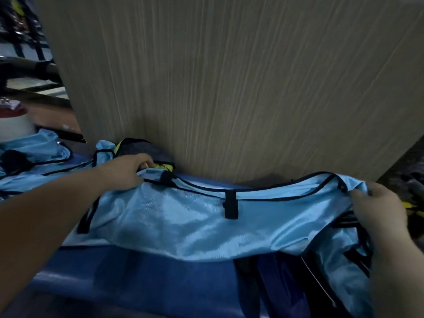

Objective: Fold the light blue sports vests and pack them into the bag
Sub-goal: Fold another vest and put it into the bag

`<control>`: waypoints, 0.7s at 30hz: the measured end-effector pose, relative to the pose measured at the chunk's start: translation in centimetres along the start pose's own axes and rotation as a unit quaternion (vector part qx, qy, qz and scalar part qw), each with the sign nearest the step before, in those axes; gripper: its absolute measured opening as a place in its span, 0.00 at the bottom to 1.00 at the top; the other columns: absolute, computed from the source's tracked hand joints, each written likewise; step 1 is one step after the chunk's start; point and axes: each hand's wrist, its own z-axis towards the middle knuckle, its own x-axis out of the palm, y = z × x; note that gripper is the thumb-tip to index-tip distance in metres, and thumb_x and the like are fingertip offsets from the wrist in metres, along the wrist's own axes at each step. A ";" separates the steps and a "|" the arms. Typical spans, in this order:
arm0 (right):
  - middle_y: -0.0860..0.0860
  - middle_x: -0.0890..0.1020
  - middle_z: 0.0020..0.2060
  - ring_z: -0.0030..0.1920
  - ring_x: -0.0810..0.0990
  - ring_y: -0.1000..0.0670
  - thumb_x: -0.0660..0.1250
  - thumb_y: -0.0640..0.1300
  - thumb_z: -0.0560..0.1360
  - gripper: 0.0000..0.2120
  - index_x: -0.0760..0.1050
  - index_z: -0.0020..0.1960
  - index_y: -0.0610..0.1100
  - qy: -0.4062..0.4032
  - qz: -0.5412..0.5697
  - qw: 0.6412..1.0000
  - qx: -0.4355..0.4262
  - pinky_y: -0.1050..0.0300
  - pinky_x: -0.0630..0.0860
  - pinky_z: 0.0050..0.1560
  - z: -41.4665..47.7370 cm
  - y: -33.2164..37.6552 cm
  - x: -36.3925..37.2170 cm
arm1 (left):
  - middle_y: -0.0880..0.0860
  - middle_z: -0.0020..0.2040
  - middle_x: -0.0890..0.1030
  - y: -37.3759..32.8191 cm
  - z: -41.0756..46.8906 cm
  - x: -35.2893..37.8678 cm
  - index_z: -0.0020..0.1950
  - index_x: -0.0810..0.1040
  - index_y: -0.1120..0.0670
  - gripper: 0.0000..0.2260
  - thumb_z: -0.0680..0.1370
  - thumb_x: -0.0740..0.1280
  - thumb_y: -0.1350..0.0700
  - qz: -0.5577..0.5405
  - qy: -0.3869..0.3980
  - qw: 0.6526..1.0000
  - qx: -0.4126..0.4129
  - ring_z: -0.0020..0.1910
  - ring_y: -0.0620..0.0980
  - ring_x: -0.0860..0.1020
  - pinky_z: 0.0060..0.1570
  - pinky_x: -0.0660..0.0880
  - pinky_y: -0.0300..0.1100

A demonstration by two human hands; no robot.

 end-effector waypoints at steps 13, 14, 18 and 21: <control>0.40 0.78 0.61 0.62 0.75 0.37 0.69 0.60 0.74 0.32 0.72 0.67 0.38 0.131 -0.134 0.982 0.023 0.48 0.71 0.54 0.5 -0.6 1.4 | 0.53 0.64 0.74 -1.9 -0.3 4.6 0.67 0.70 0.50 0.28 0.67 0.58 0.47 0.185 -0.185 0.961 0.086 0.60 0.60 0.73 0.57 0.67 0.57; 0.40 0.78 0.61 0.61 0.75 0.38 0.70 0.60 0.73 0.32 0.72 0.67 0.38 0.132 -0.118 0.984 0.019 0.48 0.71 0.54 0.4 -0.6 1.5 | 0.51 0.69 0.70 -2.5 -0.5 4.7 0.71 0.65 0.46 0.31 0.67 0.57 0.46 0.180 -0.127 0.970 0.099 0.67 0.58 0.68 0.64 0.61 0.58; 0.45 0.78 0.54 0.53 0.75 0.44 0.73 0.55 0.73 0.25 0.73 0.63 0.41 0.114 -0.055 0.992 -0.014 0.50 0.70 0.50 -0.1 -0.6 1.6 | 0.47 0.79 0.53 -3.4 -0.2 4.7 0.79 0.42 0.45 0.41 0.74 0.63 0.42 0.250 0.131 0.959 -0.004 0.77 0.51 0.49 0.74 0.41 0.58; 0.51 0.76 0.53 0.52 0.77 0.46 0.75 0.48 0.73 0.21 0.72 0.62 0.47 0.096 0.055 0.994 -0.017 0.48 0.74 0.53 -0.2 -0.7 1.2 | 0.51 0.75 0.63 -2.7 0.4 4.9 0.79 0.45 0.46 0.38 0.77 0.62 0.39 0.247 0.080 0.965 -0.032 0.74 0.52 0.58 0.71 0.53 0.53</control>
